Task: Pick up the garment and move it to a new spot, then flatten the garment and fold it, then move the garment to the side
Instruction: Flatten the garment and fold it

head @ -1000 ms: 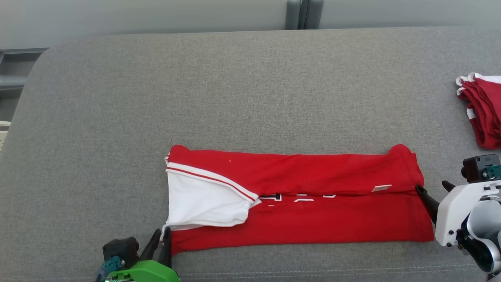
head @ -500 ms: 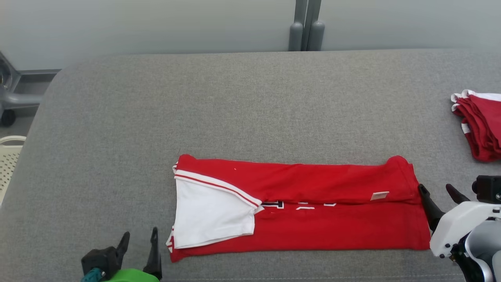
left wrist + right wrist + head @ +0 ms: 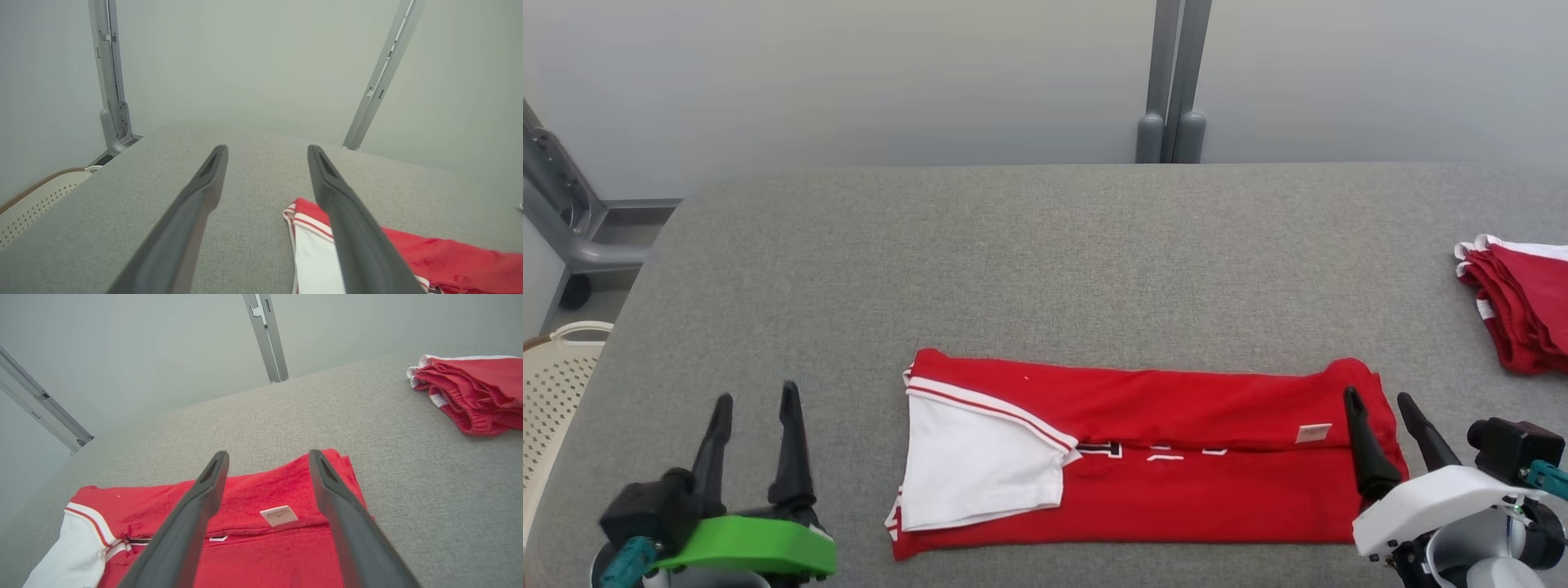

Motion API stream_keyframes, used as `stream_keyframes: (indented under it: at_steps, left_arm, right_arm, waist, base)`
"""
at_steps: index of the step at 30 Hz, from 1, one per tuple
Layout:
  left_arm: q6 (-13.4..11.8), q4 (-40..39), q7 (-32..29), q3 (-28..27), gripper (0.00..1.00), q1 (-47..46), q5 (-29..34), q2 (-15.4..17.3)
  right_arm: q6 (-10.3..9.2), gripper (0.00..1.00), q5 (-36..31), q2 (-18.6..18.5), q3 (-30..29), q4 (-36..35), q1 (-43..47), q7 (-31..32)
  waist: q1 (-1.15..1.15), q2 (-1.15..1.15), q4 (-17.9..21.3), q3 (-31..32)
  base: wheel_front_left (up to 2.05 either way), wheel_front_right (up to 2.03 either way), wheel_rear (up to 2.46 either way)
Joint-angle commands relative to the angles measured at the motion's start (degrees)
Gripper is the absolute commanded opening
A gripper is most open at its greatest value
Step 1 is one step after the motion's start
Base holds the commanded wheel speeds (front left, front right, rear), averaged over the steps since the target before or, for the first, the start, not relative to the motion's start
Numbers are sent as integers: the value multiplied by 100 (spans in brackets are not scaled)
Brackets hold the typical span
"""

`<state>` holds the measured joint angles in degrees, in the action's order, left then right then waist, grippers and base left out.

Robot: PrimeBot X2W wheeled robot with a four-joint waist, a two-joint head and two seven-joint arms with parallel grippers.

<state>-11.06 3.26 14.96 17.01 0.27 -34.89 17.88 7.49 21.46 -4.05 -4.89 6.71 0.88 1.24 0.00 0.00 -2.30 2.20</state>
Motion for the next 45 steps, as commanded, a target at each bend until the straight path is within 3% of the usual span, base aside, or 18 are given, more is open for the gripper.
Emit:
stream_keyframes:
  at_steps: [1, 7, 11, 23, 45]
  left_arm:
    - [153, -163, 30, -230, 100, -31, 57, -168]
    - [980, -183, 18, -870, 100, 115, 612, -630]
    - [1255, 125, 18, -876, 100, 191, 1100, -733]
    - [1304, 1165, 18, -692, 100, 346, 1758, -929]
    - [1309, 1650, -45, -708, 100, 135, 1516, -957]
  right_arm:
    - [-1, 100, 75, 18, 36, 62, -71, -158]
    - [-1, 100, 168, 96, 394, 402, -313, -747]
    - [-1, 100, 10, 104, 676, 534, -394, -1006]
    - [-1, 100, -332, 108, 708, 818, -74, -1203]
    - [-1, 100, -541, 113, 796, 888, -118, -1002]
  waist:
    - [0, 0, -8, 41]
    - [0, 0, -9, 131]
    - [0, 0, -1, 151]
    - [0, 0, 83, 149]
    - [0, 0, 181, 31]
  base:
    - [0, 0, 0]
    - [0, 0, 0]
    - [0, 0, 0]
    - [0, 0, 0]
    - [0, 0, 0]
